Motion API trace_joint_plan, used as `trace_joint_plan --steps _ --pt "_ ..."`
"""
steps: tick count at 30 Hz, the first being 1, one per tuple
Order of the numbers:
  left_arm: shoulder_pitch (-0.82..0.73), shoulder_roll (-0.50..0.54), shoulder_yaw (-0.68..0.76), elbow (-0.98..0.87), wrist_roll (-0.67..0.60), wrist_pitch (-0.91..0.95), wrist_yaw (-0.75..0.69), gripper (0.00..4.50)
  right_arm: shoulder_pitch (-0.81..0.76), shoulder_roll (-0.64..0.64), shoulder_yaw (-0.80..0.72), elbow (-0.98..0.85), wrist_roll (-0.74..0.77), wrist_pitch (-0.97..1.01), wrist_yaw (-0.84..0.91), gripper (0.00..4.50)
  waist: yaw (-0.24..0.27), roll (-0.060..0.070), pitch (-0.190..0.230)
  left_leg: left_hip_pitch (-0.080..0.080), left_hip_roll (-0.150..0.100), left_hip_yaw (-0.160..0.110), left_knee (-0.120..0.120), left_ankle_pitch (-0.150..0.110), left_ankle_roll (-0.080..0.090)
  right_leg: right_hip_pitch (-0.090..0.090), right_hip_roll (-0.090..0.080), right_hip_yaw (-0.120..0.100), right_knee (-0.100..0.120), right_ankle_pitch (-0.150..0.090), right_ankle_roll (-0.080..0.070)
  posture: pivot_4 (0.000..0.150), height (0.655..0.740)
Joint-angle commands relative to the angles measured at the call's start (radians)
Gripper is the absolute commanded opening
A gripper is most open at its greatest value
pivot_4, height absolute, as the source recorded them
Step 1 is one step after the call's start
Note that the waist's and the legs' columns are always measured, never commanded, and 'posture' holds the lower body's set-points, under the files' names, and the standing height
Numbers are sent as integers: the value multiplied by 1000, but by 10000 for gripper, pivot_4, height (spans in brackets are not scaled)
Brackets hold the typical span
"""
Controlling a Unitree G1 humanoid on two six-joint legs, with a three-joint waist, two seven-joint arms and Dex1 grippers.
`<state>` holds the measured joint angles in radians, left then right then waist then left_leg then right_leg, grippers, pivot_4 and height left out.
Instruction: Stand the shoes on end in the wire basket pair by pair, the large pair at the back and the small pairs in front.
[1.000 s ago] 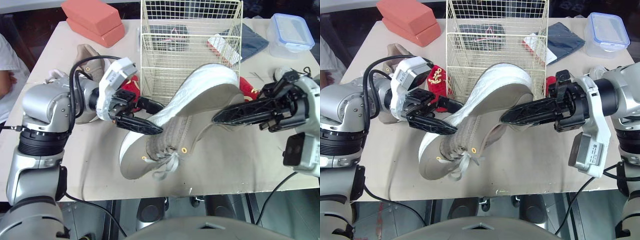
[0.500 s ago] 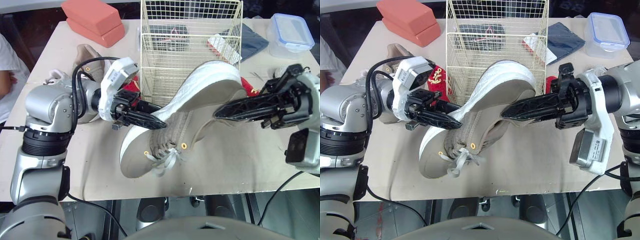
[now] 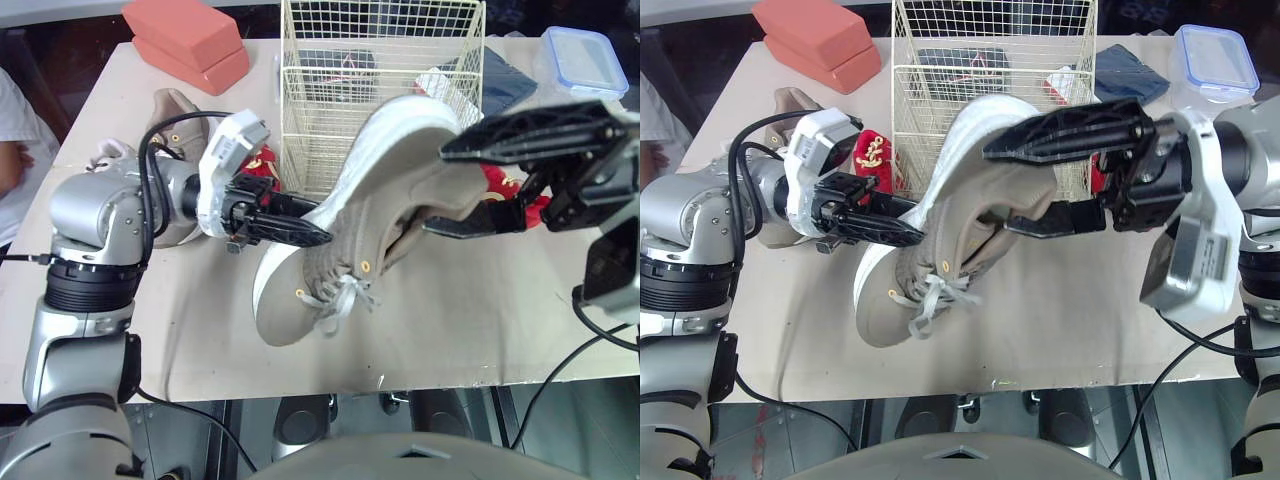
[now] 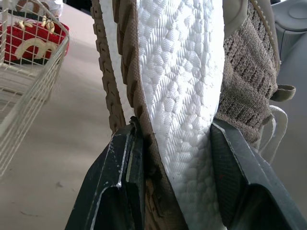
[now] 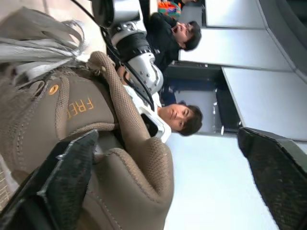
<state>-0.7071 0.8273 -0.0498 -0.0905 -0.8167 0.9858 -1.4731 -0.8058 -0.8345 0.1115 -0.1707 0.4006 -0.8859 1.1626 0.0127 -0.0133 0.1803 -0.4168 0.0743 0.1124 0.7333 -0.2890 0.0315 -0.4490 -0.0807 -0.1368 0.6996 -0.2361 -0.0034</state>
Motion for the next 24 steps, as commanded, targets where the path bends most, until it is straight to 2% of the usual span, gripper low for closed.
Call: trace_joint_plan --steps 1,8,10,12,13,15,18,24 --pt "21 4 81 -4 -23 -38 24 15531 -66 4 -42 69 -10 172 -65 44297 -4 0 0 0 0 0 0 0 0 0 0 0 0 0 0 1500 6860" --pt "27 -87 181 9 -58 -77 122 15531 -170 70 -22 300 99 792 -81 44297 -2 0 0 0 0 0 1 0 0 0 0 0 1 0 0 1500 6860" --pt "24 -124 197 5 -68 -85 154 15531 180 15 -188 56 297 919 -96 44297 22 -6 -3 -1 0 0 1 0 0 0 0 0 1 0 -1 1500 6860" --pt "19 -158 206 5 -72 -95 184 15531 395 -15 -277 -138 487 1081 -147 44297 42 -7 -4 -7 0 -9 1 0 0 4 2 -5 -4 0 0 1500 6860" --pt "17 -171 209 9 -75 -99 194 15531 430 -25 -287 -186 560 1159 -172 44297 42 -5 -2 -17 -2 -15 2 -1 0 0 2 -4 -5 -1 1 1500 6860" --pt "15 -192 212 14 -80 -107 203 15531 482 -43 -302 -263 672 1269 -215 44297 28 4 3 -20 -4 -13 4 -1 1 -7 1 0 -2 0 4 1500 6860" --pt "14 -206 211 21 -78 -111 207 15531 505 -28 -329 -319 733 1332 -269 44297 6 3 3 -12 -7 -12 5 -1 2 -1 2 2 -2 1 5 1500 6860" --pt "13 -206 201 24 -77 -110 197 15531 494 21 -351 -377 912 1457 -452 44297 1 2 3 -3 -1 -13 3 -1 1 6 8 9 -2 -1 7 1500 6860"
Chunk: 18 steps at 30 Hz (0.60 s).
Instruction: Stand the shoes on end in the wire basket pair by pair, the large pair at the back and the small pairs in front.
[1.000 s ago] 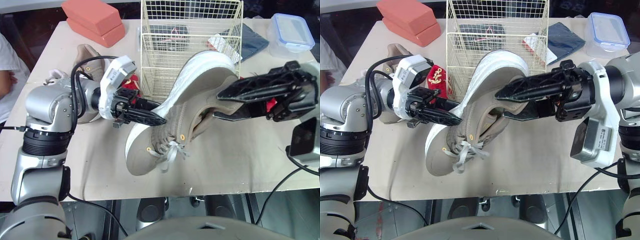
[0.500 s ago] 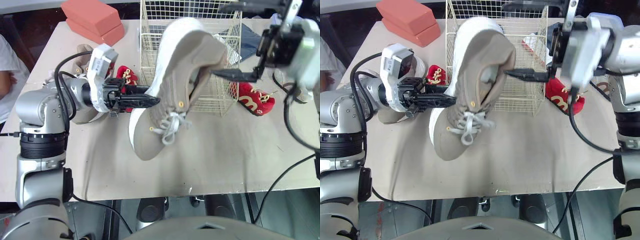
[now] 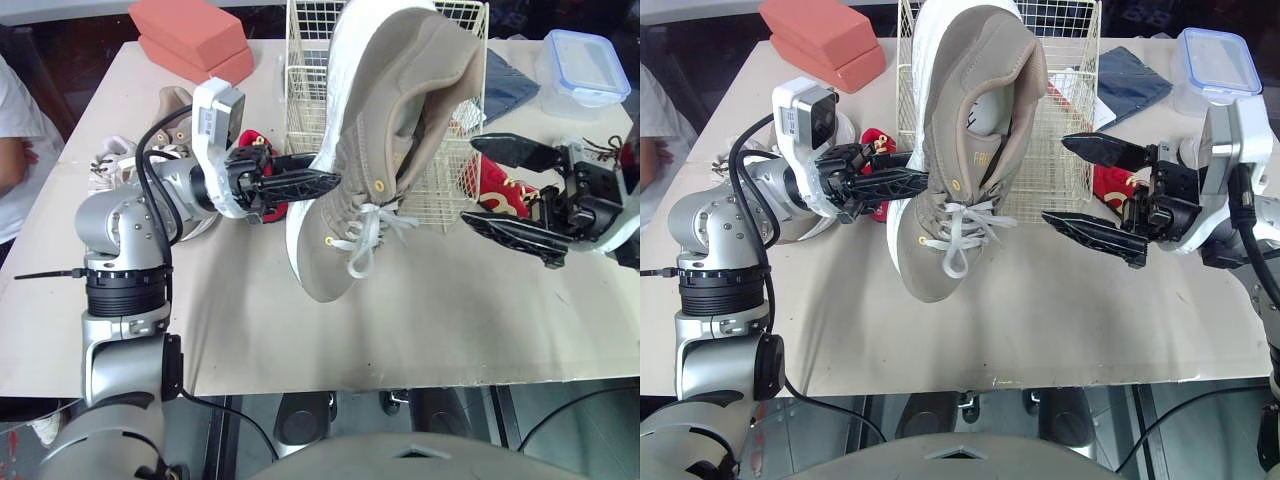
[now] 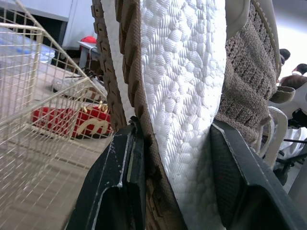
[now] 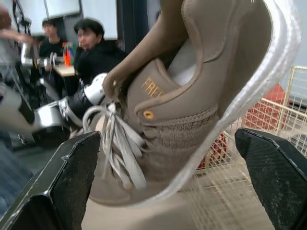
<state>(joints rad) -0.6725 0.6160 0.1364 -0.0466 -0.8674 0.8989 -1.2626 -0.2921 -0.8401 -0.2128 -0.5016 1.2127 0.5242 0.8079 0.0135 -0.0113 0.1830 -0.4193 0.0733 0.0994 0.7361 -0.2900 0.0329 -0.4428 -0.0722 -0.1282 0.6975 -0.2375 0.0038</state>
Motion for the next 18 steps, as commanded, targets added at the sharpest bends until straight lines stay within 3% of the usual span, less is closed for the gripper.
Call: trace_joint_plan --steps 1,8,17,18 --pt "-24 5 12 -18 -25 -24 -16 15531 -26 41 -22 -53 115 56 -126 44297 1 0 0 0 0 0 0 0 0 0 1 1 0 0 -1 1500 6860" --pt "-36 -4 -19 -13 -16 -41 -30 15531 -95 134 12 -54 197 124 -347 44297 2 0 0 -3 0 2 0 0 0 -3 0 4 -1 3 -4 1500 6860" --pt "-45 -13 -53 4 -4 -60 -44 15531 -159 192 68 -39 187 182 -412 44297 1 0 0 -5 -1 2 0 0 0 -4 1 3 -1 3 -4 1500 6860" --pt "-46 -14 -55 3 -5 -56 -44 15531 -164 200 74 -33 178 186 -429 42099 1 0 0 -5 -1 2 0 0 0 -5 1 3 -1 3 -4 1500 6860"
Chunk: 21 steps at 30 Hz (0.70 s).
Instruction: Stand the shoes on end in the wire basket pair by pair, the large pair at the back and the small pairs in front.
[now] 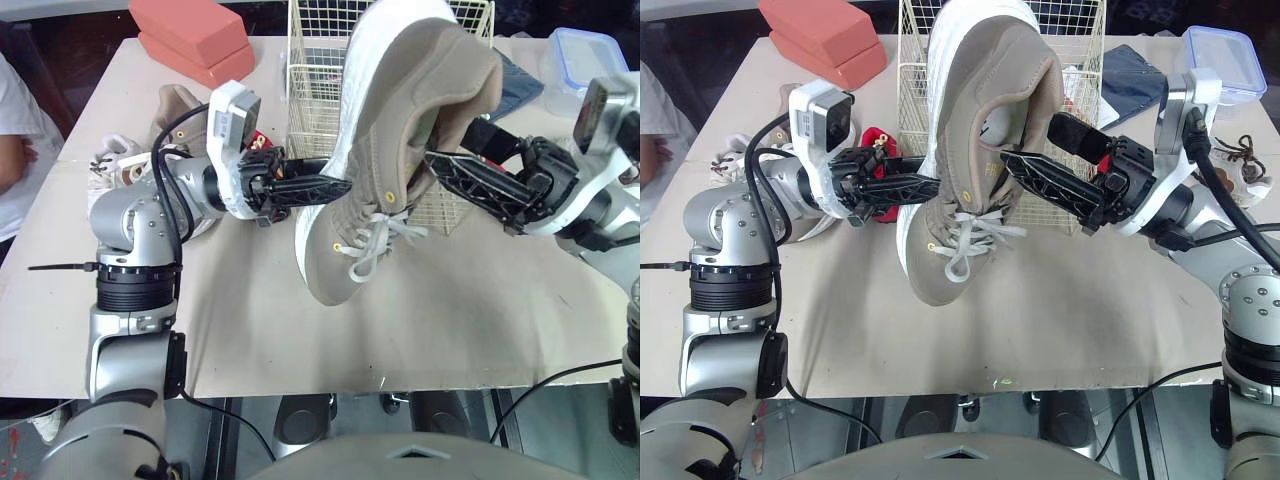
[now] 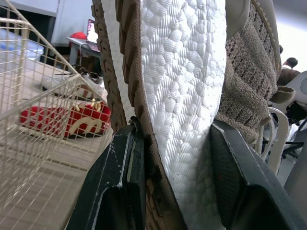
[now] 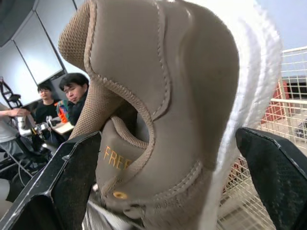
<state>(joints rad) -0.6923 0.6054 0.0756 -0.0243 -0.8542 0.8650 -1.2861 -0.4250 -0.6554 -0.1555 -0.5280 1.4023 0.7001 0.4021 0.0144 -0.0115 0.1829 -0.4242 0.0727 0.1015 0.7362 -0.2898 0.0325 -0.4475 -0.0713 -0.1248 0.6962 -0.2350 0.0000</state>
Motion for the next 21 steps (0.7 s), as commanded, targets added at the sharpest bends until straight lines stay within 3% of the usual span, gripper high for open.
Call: trace_joint_plan --steps 1,3,4,5,9,10,13,15,21 --pt "-28 -4 7 -18 -31 0 -16 15531 -35 24 19 -1 -18 12 -36 38560 0 0 0 0 0 0 0 0 0 0 0 0 0 0 0 1500 6860" --pt "-33 0 7 -14 -46 39 -8 15531 -37 29 21 6 -33 18 -48 33221 0 0 0 0 0 0 0 0 0 0 0 0 0 0 0 1500 6860" --pt "-36 -5 10 -9 -45 43 4 15531 -34 30 18 6 -37 21 -46 26782 0 0 0 0 0 0 0 0 0 0 0 0 0 0 0 1500 6860" --pt "-37 -7 10 -5 -41 43 6 15531 -30 30 16 6 -37 26 -46 24357 0 0 0 0 0 0 0 0 0 0 0 0 0 0 0 1500 6860" --pt "-40 -16 13 2 -43 51 7 15531 -14 36 9 -1 -35 37 -51 6439 0 0 0 -2 0 -1 0 0 0 -1 0 -1 -1 0 0 1500 6860" --pt "-40 -19 13 3 -43 49 8 20034 -10 40 7 -3 -31 37 -55 1718 1 0 0 -2 0 -1 0 0 0 -1 0 -1 -1 0 0 1500 6860" --pt "-44 -30 19 13 -36 39 24 32046 -3 60 -4 -8 -32 30 -74 0 0 0 0 -2 0 -1 0 0 0 -1 0 -1 -1 0 0 1500 6860" --pt "-45 -34 23 16 -37 41 31 42646 -2 68 -12 -9 -40 26 -80 0 0 0 0 -2 0 -1 0 0 0 -1 0 -1 0 0 0 1500 6860" --pt "-29 -19 43 -7 -34 28 46 44258 -47 69 -60 2 -41 14 -122 0 -1 0 0 -2 0 -1 0 0 0 -1 0 -1 0 0 0 1500 6860"
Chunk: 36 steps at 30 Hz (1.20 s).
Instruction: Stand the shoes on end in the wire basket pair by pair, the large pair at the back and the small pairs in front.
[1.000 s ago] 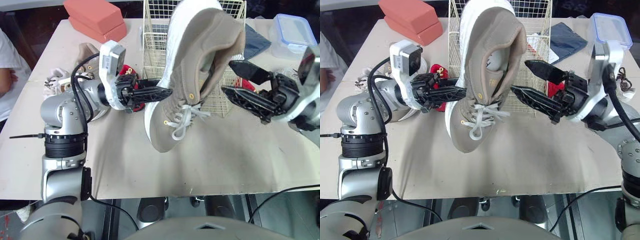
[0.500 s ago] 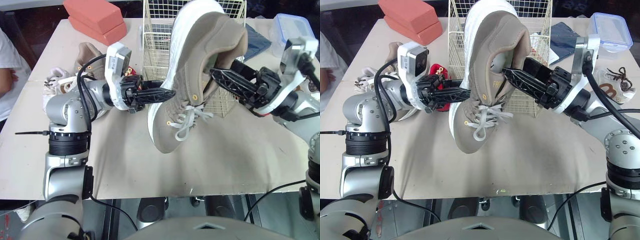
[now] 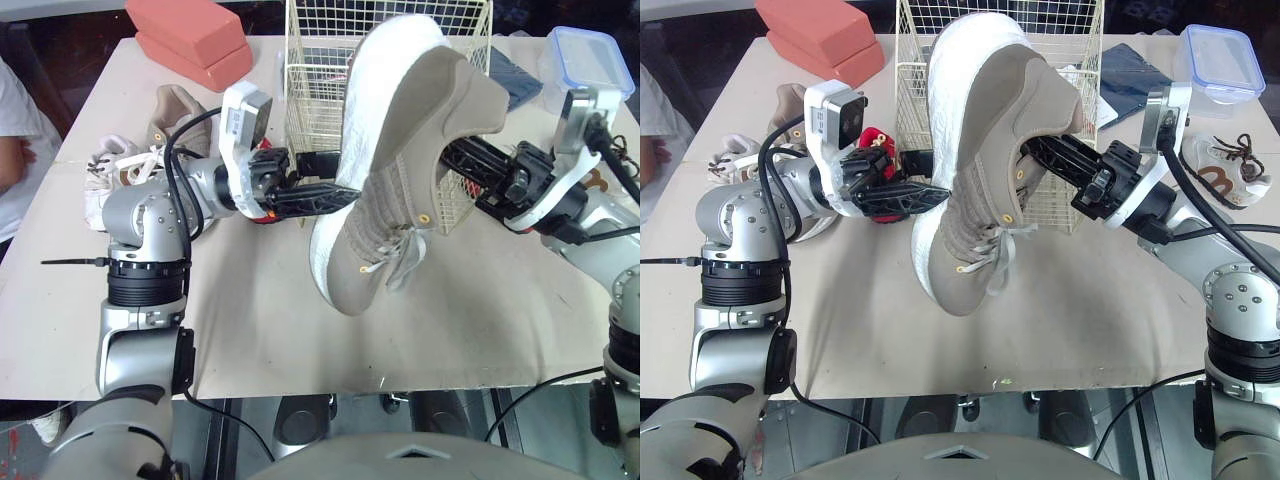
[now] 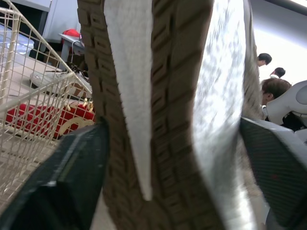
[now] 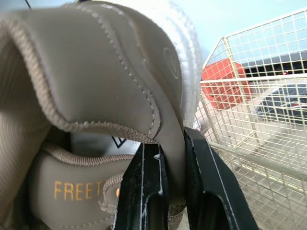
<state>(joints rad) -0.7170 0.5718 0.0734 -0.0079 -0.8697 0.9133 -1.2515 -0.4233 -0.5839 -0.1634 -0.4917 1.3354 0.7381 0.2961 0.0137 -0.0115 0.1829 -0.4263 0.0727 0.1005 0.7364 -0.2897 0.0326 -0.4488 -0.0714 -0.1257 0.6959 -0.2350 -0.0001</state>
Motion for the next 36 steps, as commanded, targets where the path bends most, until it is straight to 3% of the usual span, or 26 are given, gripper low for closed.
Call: trace_joint_plan --steps 1,8,19,27,36 --pt "-1 22 54 -34 -12 -33 19 44258 -62 -4 -61 -35 28 -30 -33 0 -1 0 0 0 0 0 0 0 0 0 0 0 0 0 0 1500 6860" --pt "-5 114 144 -138 -8 -89 88 44258 -274 35 -122 7 0 -106 -224 0 -2 0 0 -2 0 0 0 0 0 -3 0 0 0 0 0 1500 6860" --pt "35 142 173 -273 56 -160 282 44258 -581 136 -111 247 -454 -357 -304 0 -2 0 0 -4 0 1 0 0 0 -5 -1 1 0 0 0 1500 6860" --pt "78 138 228 -348 95 -218 444 44258 -602 113 -68 354 -715 -442 -251 0 -3 0 0 -5 0 2 0 0 0 -7 -1 1 1 0 0 1500 6860" --pt "212 168 339 -437 61 -267 456 44258 -555 119 56 374 -975 -508 -195 0 -10 0 0 -6 1 5 -1 0 0 -9 -1 3 2 0 0 1500 6860"
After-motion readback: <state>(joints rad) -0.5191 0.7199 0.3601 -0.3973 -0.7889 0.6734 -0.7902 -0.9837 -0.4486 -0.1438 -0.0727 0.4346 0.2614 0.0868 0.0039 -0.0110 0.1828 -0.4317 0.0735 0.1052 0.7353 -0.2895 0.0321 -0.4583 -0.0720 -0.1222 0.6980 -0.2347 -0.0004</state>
